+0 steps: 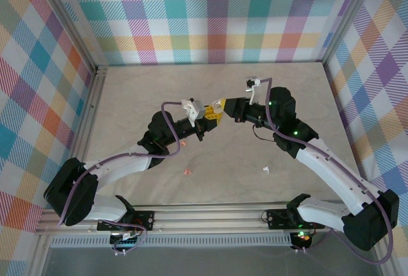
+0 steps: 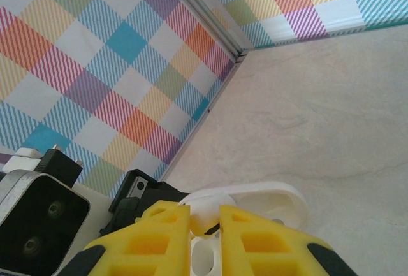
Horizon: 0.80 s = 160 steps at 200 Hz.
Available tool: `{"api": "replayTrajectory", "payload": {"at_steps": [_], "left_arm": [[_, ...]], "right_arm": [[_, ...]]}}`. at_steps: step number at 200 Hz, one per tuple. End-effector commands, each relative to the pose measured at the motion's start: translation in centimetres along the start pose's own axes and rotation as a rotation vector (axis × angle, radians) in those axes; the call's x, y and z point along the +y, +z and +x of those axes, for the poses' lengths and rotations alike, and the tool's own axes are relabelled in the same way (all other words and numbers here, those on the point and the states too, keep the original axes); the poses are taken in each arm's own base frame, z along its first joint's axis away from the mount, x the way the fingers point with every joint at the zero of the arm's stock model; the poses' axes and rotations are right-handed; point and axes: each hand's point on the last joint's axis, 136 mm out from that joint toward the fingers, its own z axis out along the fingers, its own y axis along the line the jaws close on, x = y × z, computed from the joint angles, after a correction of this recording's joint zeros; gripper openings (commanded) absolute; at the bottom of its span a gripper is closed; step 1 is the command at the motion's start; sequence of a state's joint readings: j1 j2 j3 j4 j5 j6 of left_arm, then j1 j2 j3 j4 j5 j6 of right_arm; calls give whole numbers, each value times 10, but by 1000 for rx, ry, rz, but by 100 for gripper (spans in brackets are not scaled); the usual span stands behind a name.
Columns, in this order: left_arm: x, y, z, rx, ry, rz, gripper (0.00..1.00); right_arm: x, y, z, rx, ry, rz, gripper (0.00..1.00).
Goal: Insert wireless bluetooth earbuds into charging case
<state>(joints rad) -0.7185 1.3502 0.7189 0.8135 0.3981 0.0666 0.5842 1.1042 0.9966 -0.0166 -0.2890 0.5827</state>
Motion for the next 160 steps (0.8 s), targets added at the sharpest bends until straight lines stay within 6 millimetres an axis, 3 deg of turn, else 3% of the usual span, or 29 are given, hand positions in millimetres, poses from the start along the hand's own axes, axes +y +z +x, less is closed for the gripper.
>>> {"api": "replayTrajectory", "payload": {"at_steps": [1, 112, 160], "left_arm": [[-3, -1, -32, -77, 19, 5, 0], [-2, 0, -24, -45, 18, 2, 0], [-3, 1, -24, -44, 21, 9, 0]], "right_arm": [[8, -4, -5, -21, -37, -12, 18], [15, -15, -11, -6, -79, 11, 18], [9, -11, -1, 39, -73, 21, 18]]}}
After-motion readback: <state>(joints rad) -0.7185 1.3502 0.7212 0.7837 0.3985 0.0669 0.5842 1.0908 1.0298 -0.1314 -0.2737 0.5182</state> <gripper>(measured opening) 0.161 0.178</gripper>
